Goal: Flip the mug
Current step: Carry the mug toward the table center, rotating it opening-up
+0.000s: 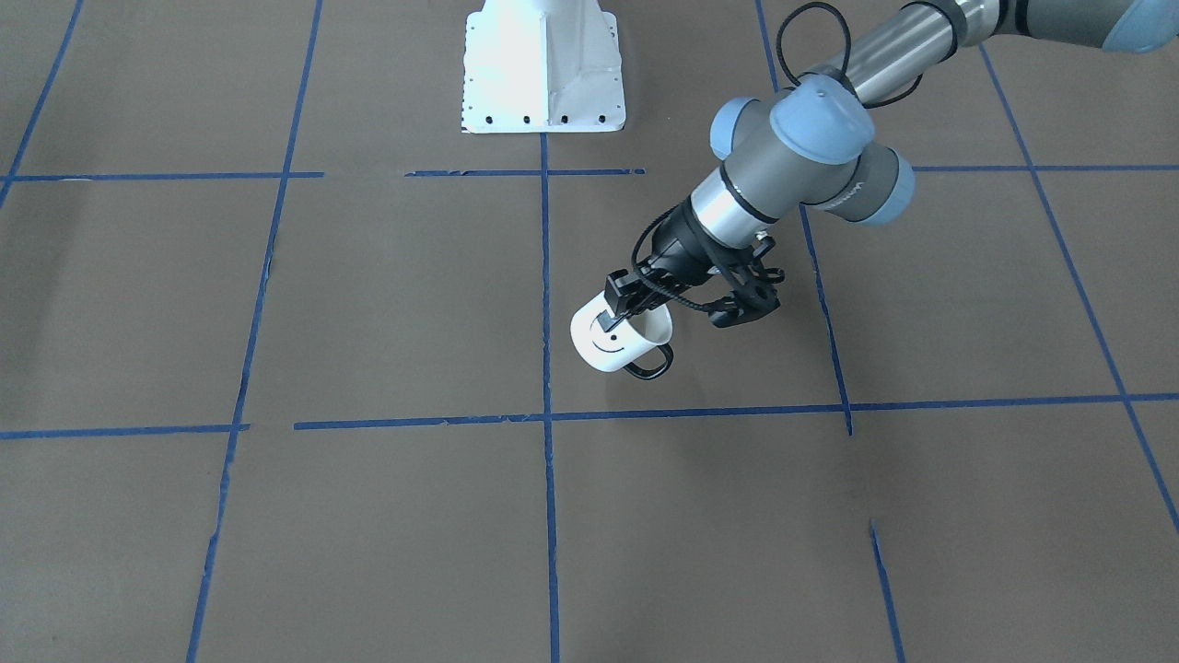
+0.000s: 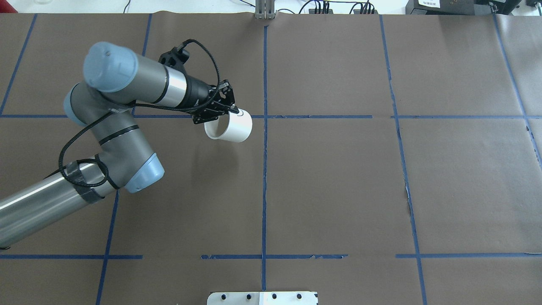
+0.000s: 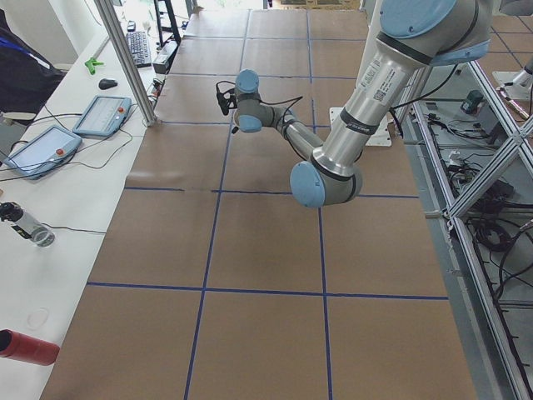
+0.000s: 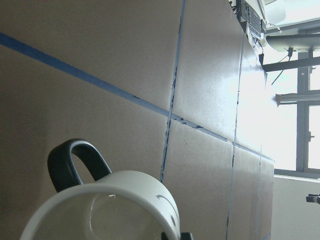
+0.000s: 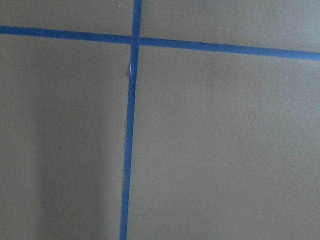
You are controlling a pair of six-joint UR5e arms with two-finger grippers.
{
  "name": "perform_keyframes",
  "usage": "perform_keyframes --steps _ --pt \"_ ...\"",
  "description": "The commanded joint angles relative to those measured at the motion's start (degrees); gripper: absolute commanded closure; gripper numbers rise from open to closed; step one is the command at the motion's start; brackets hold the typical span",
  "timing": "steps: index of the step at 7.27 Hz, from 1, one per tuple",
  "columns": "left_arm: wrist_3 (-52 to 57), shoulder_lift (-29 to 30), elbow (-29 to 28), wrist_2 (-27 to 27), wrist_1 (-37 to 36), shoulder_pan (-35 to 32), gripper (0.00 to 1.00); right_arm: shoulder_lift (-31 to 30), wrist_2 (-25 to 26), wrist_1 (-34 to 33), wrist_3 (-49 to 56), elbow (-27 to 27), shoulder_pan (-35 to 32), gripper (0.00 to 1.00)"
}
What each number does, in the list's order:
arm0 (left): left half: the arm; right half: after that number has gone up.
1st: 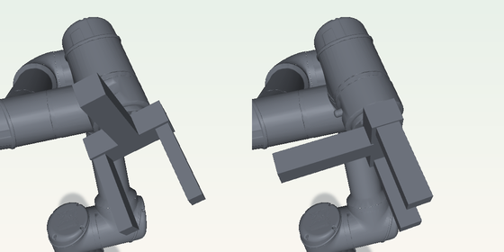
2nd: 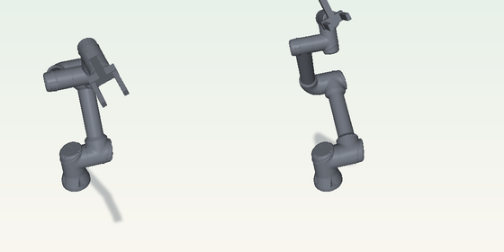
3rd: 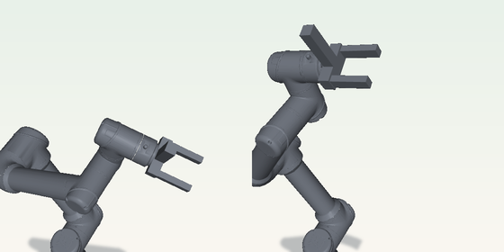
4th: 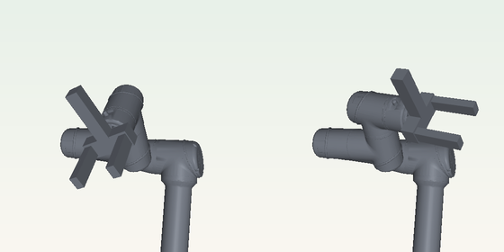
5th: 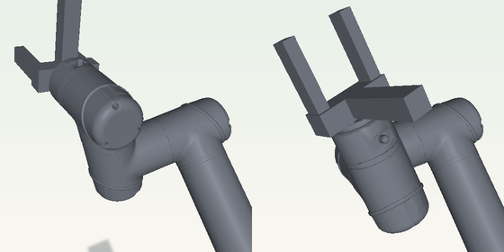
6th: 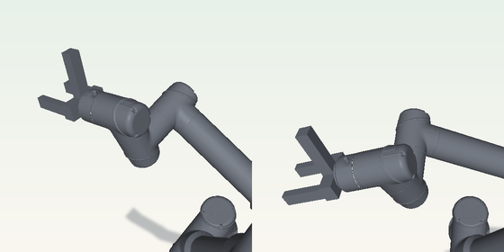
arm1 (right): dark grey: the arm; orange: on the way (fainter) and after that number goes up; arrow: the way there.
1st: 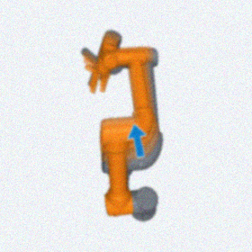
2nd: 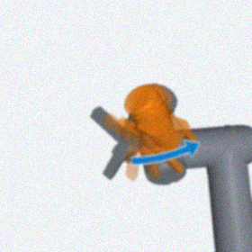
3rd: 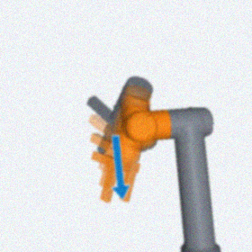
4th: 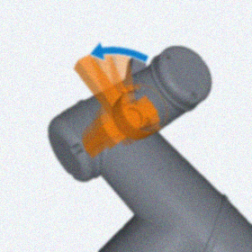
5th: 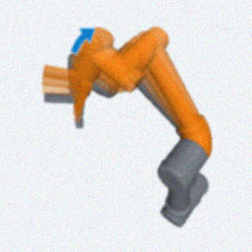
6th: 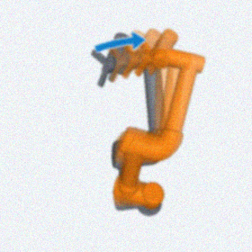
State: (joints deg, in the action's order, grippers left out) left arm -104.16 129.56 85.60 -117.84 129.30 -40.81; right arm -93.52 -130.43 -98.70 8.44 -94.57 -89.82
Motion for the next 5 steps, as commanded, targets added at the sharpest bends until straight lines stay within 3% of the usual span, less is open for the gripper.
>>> perform_keyframes --steps 1,3,5 --pt "1.5 10.4 -2.8 0.8 -19.9 0.4 1.0 0.0 0.0 0.0 0.0 -0.1 0.0 0.0" --pt "3.3 18.6 -10.2 0.9 -34.5 2.7 1.0 0.0 0.0 0.0 0.0 -0.1 0.0 0.0" --pt "3.3 19.0 -12.4 0.8 -37.7 6.4 1.0 0.0 0.0 0.0 0.0 -0.1 0.0 0.0"
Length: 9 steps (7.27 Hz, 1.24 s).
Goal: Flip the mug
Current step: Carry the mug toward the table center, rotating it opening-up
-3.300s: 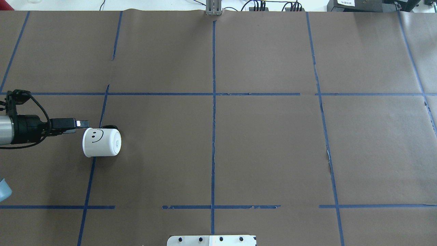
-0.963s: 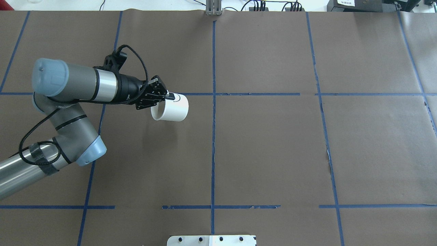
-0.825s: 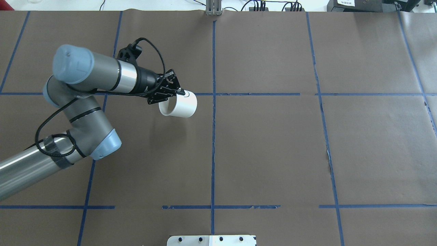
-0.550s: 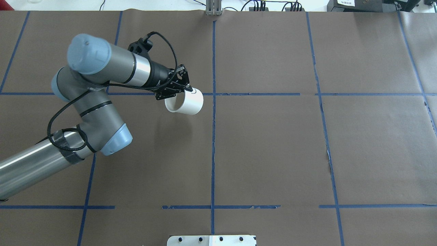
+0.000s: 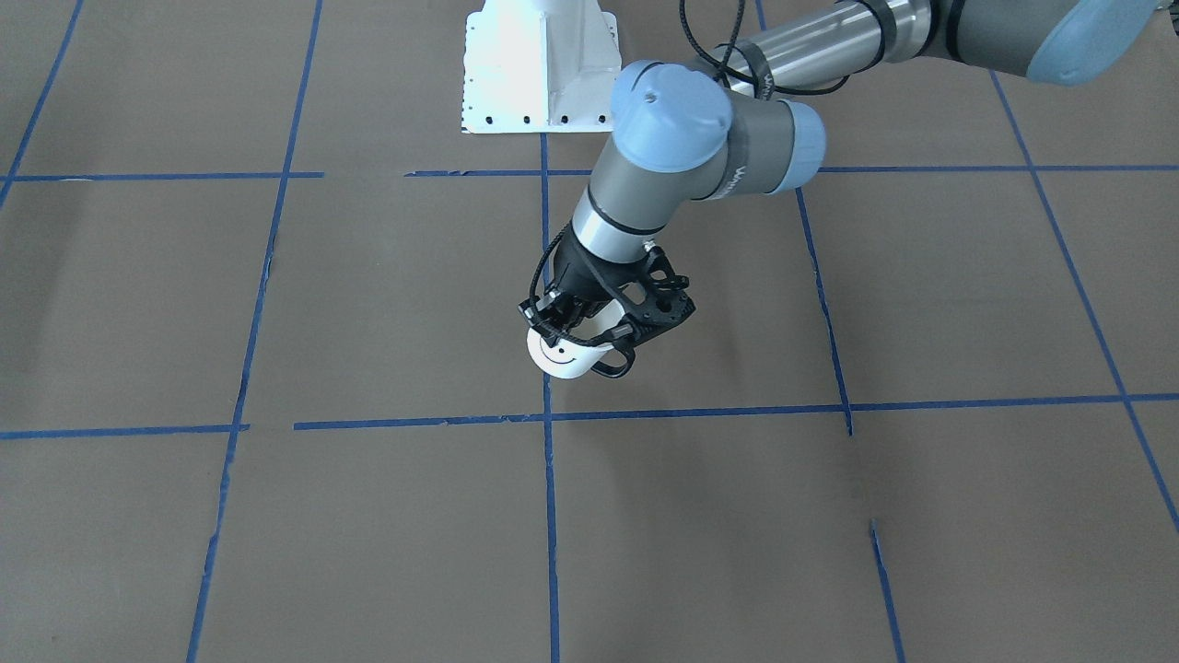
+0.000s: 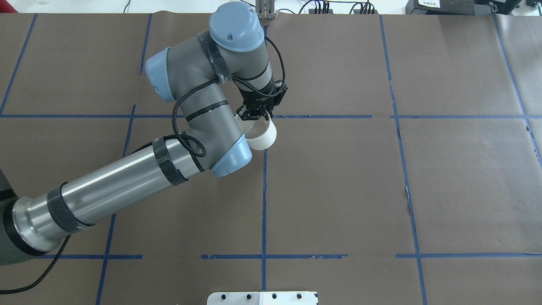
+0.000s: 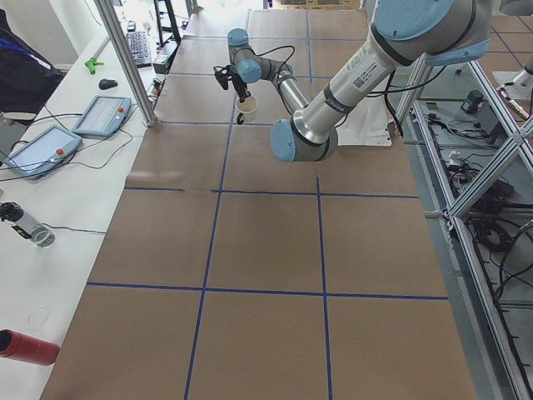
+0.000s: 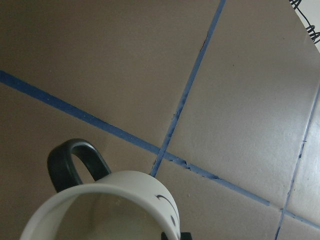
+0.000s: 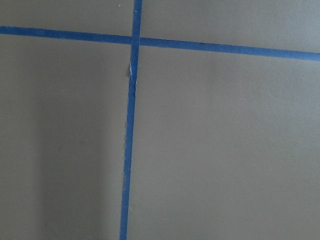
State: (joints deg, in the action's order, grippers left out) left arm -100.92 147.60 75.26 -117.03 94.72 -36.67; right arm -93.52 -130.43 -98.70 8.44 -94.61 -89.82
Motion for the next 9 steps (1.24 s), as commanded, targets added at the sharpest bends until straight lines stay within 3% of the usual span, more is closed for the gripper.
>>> perform_keyframes --steps 1,5,6,7,8,9 --pt "0.1 1.0 -2.3 0.0 -3.1 2.7 1.0 0.0 0.0 0.0 0.0 0.0 0.0 0.0" --pt "0.0 0.9 -2.3 0.1 -3.1 5.0 1.0 0.0 0.0 0.0 0.0 0.0 0.0 0.0" --pt "0.0 0.8 -2.2 0.1 -3.1 5.0 0.79 0.0 0.0 0.0 0.0 0.0 0.0 0.0" --pt "-0.2 0.7 -2.0 0.1 -3.1 5.0 0.23 0.0 0.0 0.0 0.0 0.0 0.0 0.0" --pt "-0.1 0.6 -1.4 0.1 -3.1 5.0 0.0 0.0 0.0 0.0 0.0 0.0 0.0 0.0" --pt "0.1 -0.5 2.2 0.1 -3.2 4.9 0.0 0.0 0.0 0.0 0.0 0.0 0.0 0.0"
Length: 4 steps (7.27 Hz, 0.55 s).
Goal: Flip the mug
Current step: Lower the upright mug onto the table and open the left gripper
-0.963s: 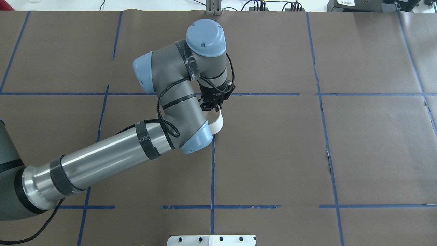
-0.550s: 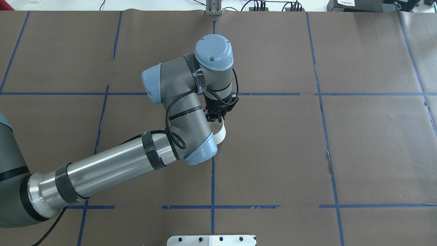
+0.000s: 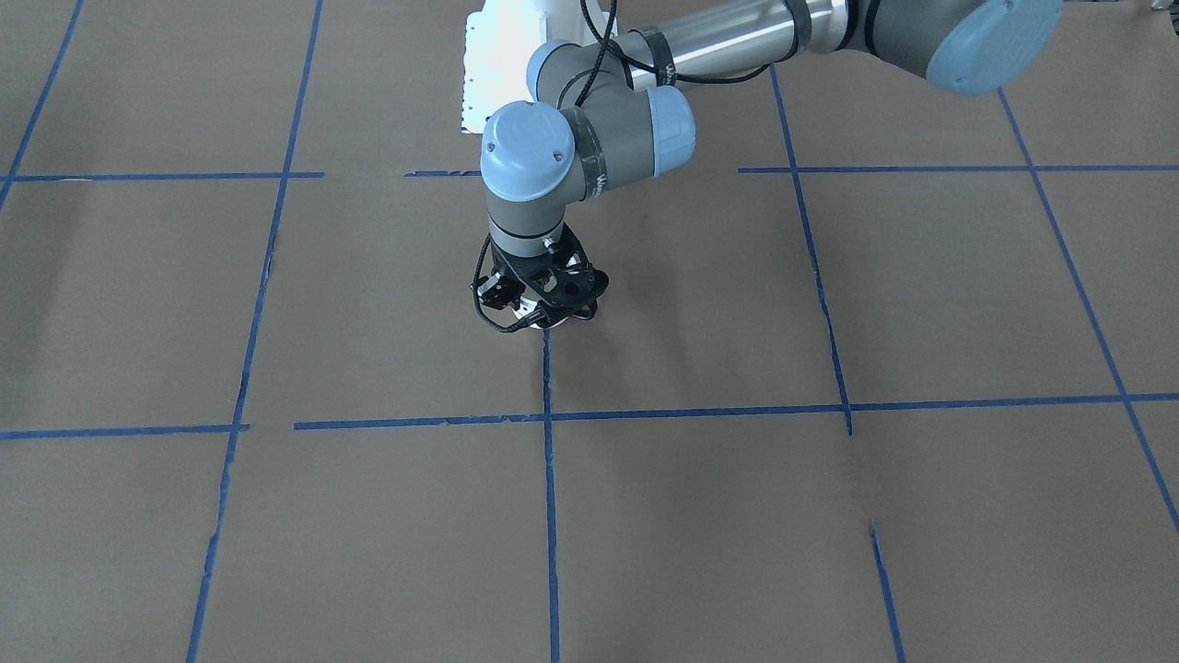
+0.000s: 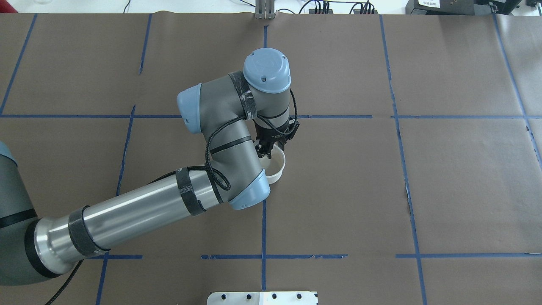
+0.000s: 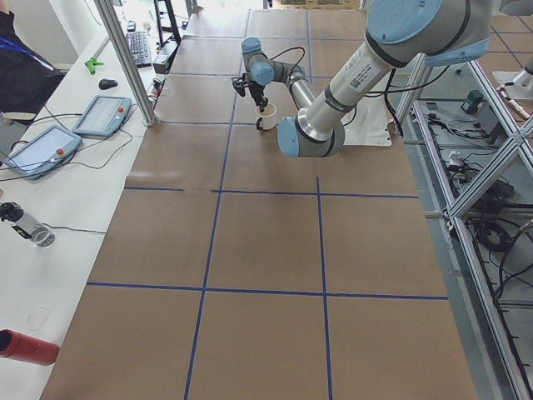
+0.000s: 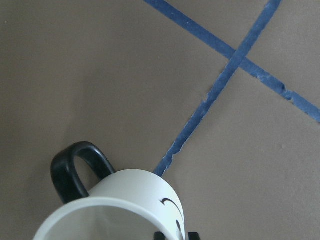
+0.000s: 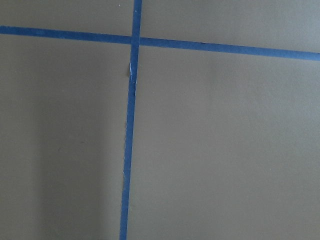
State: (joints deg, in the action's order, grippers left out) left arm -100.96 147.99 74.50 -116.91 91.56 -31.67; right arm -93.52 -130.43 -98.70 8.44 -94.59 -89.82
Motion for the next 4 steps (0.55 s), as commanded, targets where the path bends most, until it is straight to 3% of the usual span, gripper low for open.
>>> perform_keyframes --steps 1,2,4 --pt "0.4 -3.4 9.5 -0.4 -0.2 -0.2 0.0 0.0 0.0 0.0 0.0 0.0 0.0 0.0" --pt "3.6 -6.6 17.3 -0.8 -1.7 -0.8 0.0 0.0 0.0 0.0 0.0 0.0 0.0 0.0" --pt "16.1 -19.8 35.5 -0.8 -6.5 -6.6 0.0 0.0 0.0 0.0 0.0 0.0 0.0 0.0"
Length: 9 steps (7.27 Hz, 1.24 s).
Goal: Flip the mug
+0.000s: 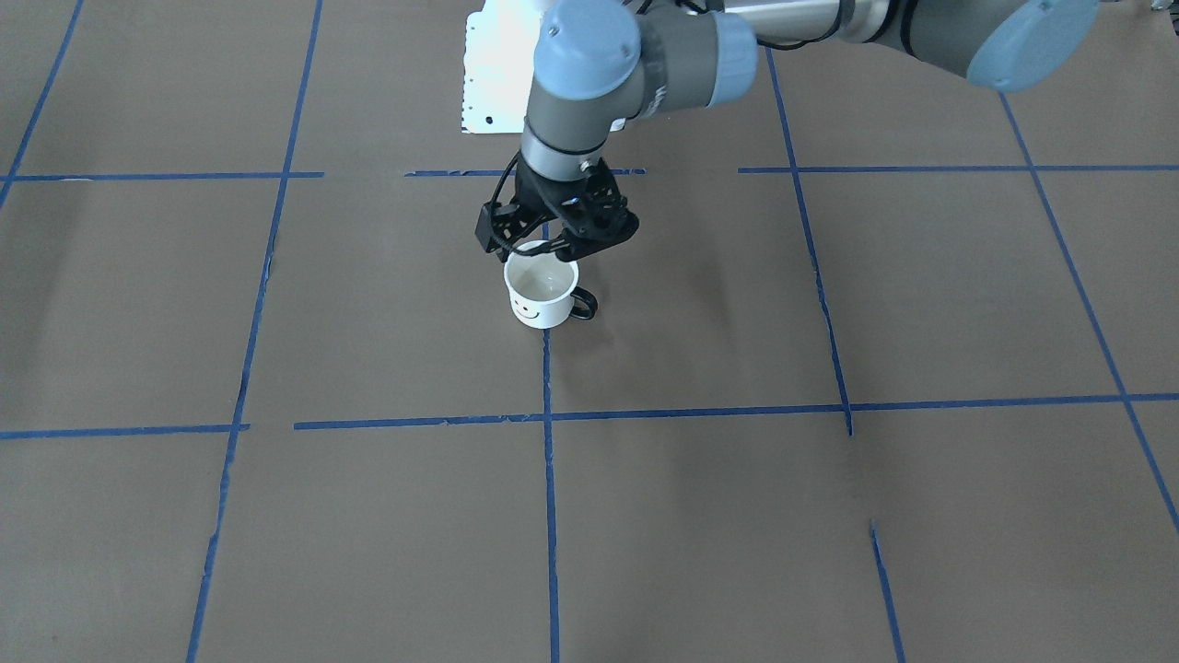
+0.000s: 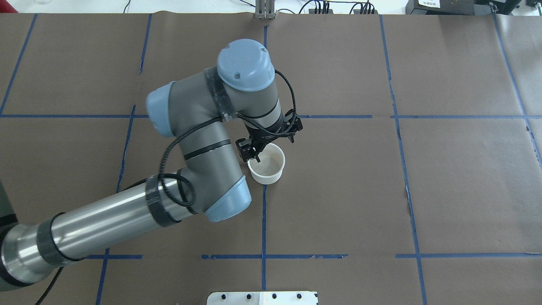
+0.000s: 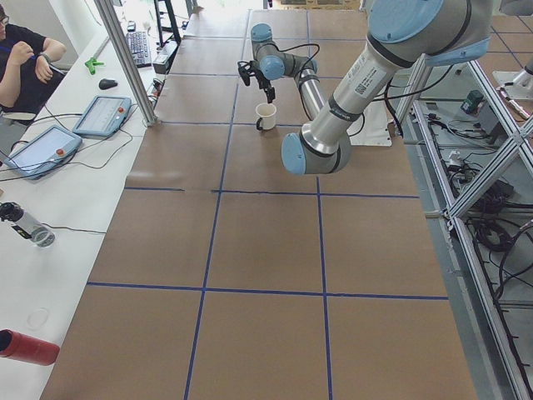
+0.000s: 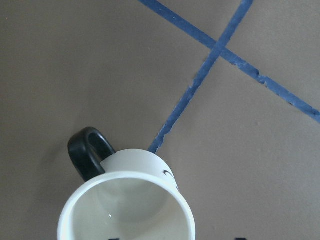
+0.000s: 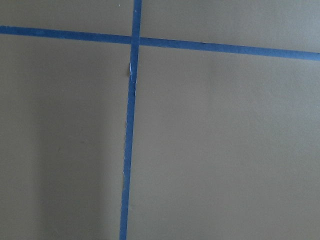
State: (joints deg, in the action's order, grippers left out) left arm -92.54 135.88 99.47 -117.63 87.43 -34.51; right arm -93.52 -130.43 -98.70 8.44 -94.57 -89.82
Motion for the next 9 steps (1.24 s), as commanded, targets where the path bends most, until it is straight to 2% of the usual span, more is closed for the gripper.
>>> perform_keyframes --steps 1,3,4,5,6,7,8,9 --pt "18.3 -12.7 13.2 -0.1 -2.4 -9.5 0.0 0.0 0.0 0.0 0.0 0.0 0.0 0.0" --pt "48.3 -27.5 15.3 -0.2 -2.2 -19.9 0.0 0.0 0.0 0.0 0.0 0.0 0.0 0.0" --pt "62.8 -33.3 14.5 -1.7 -2.0 -26.4 0.0 0.0 0.0 0.0 0.0 0.0 0.0 0.0" --pt "76.8 -37.7 12.4 -6.3 -2.0 -35.2 0.0 0.0 0.0 0.0 0.0 0.0 0.0 0.0" --pt "90.1 -42.7 9.6 -7.7 -1.5 -42.4 0.0 0.0 0.0 0.0 0.0 0.0 0.0 0.0" --pt "99.2 -44.9 4.9 -7.8 -0.3 -49.4 0.0 0.0 0.0 0.0 0.0 0.0 0.0 0.0" --pt "101.1 -47.8 1.7 -7.9 1.9 -53.1 0.0 0.0 0.0 0.0 0.0 0.0 0.0 0.0" --pt "100.5 -50.7 0.4 -12.3 6.0 -53.5 0.0 0.0 0.0 0.0 0.0 0.0 0.0 0.0"
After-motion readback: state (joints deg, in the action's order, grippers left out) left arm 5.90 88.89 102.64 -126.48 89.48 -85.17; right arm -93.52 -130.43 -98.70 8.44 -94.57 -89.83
